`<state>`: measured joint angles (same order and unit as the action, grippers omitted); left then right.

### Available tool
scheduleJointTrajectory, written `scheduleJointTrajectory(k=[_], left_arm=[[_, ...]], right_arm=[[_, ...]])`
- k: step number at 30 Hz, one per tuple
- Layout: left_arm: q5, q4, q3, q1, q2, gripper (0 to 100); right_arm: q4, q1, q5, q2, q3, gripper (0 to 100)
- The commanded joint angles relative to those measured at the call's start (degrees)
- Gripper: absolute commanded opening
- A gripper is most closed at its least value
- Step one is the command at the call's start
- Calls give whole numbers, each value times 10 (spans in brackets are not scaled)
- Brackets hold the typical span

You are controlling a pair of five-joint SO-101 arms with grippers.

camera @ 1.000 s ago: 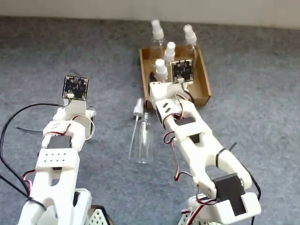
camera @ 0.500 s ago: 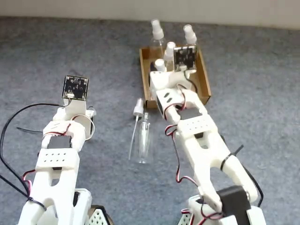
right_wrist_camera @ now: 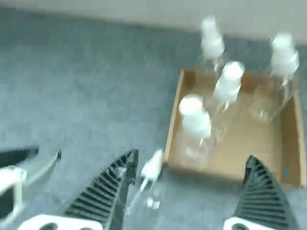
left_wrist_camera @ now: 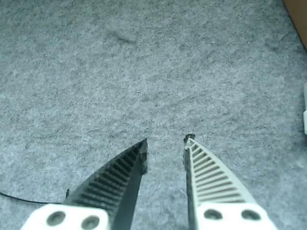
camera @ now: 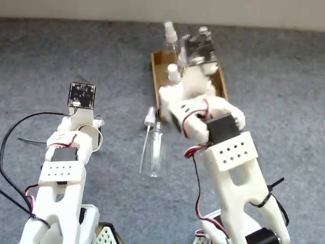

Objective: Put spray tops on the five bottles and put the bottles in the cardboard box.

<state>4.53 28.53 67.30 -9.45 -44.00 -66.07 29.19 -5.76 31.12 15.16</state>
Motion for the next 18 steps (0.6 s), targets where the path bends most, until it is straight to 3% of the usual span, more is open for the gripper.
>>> scheduleJointTrajectory(k=[1, 9, 18], left_arm=[[0, -12, -2, 12, -3, 130], [0, -11, -1, 10, -3, 130], [0, -11, -1, 10, -3, 130]], right_arm=[[-102, 73, -4, 9, 15, 289], [-7, 144, -4, -97, 149, 289], [-1, 143, -110, -215, 153, 289]])
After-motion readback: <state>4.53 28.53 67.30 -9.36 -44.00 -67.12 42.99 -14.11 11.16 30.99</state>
